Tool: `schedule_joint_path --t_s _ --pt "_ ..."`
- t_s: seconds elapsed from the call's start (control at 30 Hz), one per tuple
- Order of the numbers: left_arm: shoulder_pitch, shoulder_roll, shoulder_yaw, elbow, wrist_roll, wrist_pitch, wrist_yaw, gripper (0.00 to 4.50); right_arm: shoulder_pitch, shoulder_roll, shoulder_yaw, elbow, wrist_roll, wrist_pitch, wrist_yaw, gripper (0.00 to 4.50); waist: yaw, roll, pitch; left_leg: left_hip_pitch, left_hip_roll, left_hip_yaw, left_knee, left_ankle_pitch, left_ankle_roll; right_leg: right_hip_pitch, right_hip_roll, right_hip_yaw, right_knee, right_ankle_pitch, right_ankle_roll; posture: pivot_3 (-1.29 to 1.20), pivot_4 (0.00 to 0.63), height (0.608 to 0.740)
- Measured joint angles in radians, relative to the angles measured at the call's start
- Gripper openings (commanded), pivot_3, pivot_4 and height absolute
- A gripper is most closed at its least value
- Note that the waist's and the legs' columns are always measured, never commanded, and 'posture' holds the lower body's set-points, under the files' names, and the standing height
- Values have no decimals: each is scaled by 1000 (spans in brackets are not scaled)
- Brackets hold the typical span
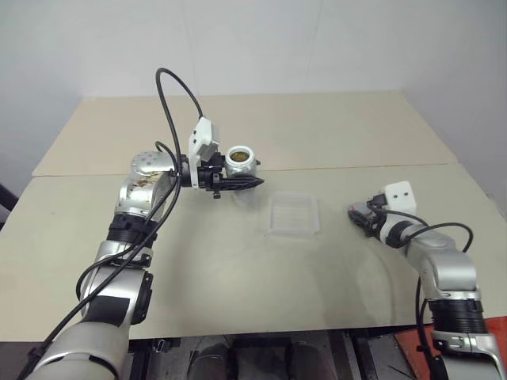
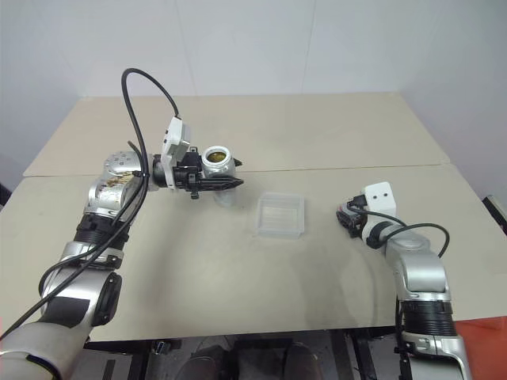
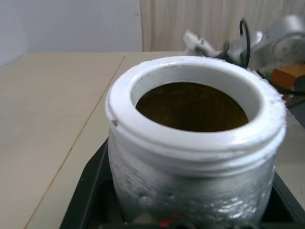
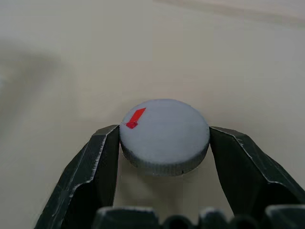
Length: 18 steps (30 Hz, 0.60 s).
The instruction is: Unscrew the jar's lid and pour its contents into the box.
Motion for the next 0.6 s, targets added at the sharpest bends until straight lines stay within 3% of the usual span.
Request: schedule_joint_path --t_s 0.07,0.2,0.3,0.47,0.6 --pt "-1 -4 0 3 2 -4 1 2054 -2 0 0 2 4 0 13 4448 3 0 0 0 0 0 0 0 0 0 0 0 0 0 0 0 150 740" --pt "-3 -10 0 8 4 -21 7 2054 9 -80 -1 -94 51 31 119 4448 8 0 0 -1 0 -2 0 0 0 0 0 -1 -1 0 0 0 150 740" --pt "-21 -17 -11 46 59 -112 43 2054 103 -300 -55 -284 230 93 404 4448 27 4 1 -2 -1 -3 1 -1 2 1 0 -2 -3 0 0 0 150 740" --pt "-26 -79 -49 101 145 -258 124 2054 122 -409 -128 -340 344 103 572 4448 31 3 1 1 -1 -3 1 -2 4 6 0 -2 -4 0 0 0 150 740" --pt "-82 -110 -109 223 320 -489 337 2054 147 -457 -123 -329 351 103 638 4448 35 2 2 -1 -2 -3 2 -2 4 5 -1 -1 -5 0 0 0 150 740"
